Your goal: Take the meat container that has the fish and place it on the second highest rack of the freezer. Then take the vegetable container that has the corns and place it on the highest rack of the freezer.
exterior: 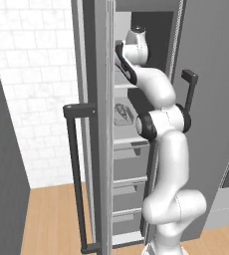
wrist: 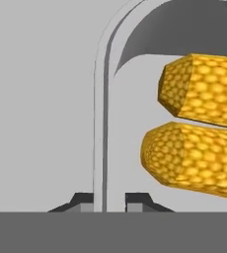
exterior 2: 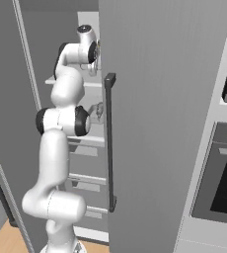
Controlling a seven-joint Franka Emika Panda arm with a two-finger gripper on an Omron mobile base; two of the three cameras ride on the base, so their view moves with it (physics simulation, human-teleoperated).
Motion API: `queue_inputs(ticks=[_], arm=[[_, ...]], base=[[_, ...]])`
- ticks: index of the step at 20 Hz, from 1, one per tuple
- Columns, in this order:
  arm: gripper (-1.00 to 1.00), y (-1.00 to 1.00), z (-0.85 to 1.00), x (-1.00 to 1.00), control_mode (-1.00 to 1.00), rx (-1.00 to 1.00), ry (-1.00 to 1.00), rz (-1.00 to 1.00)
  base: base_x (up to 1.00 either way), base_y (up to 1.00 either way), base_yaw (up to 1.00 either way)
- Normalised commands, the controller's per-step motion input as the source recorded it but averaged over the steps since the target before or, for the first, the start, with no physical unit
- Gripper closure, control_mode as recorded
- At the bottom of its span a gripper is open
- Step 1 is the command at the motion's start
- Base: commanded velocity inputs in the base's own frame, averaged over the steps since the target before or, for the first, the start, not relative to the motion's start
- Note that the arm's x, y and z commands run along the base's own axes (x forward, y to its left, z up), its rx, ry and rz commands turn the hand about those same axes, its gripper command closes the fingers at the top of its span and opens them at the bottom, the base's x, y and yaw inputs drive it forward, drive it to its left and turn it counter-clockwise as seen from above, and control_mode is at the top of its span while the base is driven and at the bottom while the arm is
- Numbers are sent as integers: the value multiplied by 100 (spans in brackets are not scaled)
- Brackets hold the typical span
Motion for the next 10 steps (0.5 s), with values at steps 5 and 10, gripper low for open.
queue_inputs(ticks=[5,10], arm=[[100,1,-3,0,-100,-1,-1,0],[-100,0,0,0,-100,0,0,0]], base=[[0,0,0],[0,0,0]])
